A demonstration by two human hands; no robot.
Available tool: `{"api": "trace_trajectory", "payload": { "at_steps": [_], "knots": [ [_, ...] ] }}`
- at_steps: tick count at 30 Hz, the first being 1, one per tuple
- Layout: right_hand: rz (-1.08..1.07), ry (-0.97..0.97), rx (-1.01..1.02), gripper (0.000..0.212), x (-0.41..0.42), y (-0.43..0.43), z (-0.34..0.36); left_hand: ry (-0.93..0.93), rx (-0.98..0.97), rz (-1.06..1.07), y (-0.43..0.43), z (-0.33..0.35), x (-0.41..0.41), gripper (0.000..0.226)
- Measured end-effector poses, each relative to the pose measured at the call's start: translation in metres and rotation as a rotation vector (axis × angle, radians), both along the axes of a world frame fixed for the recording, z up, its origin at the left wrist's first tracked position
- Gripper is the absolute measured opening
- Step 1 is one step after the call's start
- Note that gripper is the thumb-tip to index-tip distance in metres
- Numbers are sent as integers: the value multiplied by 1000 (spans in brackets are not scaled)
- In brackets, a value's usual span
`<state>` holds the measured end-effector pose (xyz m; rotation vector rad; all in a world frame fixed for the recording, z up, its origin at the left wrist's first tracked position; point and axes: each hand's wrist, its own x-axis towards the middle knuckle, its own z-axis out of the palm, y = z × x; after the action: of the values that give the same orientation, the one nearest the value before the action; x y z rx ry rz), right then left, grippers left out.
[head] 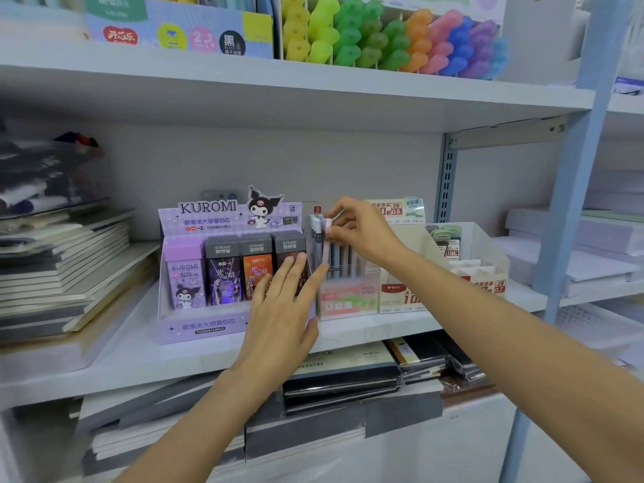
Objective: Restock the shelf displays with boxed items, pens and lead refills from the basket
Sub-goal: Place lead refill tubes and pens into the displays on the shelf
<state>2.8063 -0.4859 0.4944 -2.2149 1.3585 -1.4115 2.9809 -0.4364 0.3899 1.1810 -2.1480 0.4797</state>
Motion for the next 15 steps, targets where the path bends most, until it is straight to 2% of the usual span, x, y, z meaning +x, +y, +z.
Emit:
{"api": "trace_trajectory", "payload": {
  "at_steps": [3, 6, 9, 13, 15],
  "knots": [
    [-39, 68, 28, 16, 0, -1, 0, 10, 15, -4, 1, 0, -1, 77],
    [-95, 167, 29, 30, 1, 3, -5, 11, 38, -16, 6, 2, -2, 77],
    [-131, 143, -133, 36, -1, 19, -13, 68, 0, -46, 18, -1, -4, 73],
    [22, -6, -394, 18, -3, 61, -50, 203, -161, -123, 38, -36, -12, 45],
    [105, -32, -361, 13, -3, 82, -89, 202, -168, -152, 45, -72, -19, 35]
  ]
}}
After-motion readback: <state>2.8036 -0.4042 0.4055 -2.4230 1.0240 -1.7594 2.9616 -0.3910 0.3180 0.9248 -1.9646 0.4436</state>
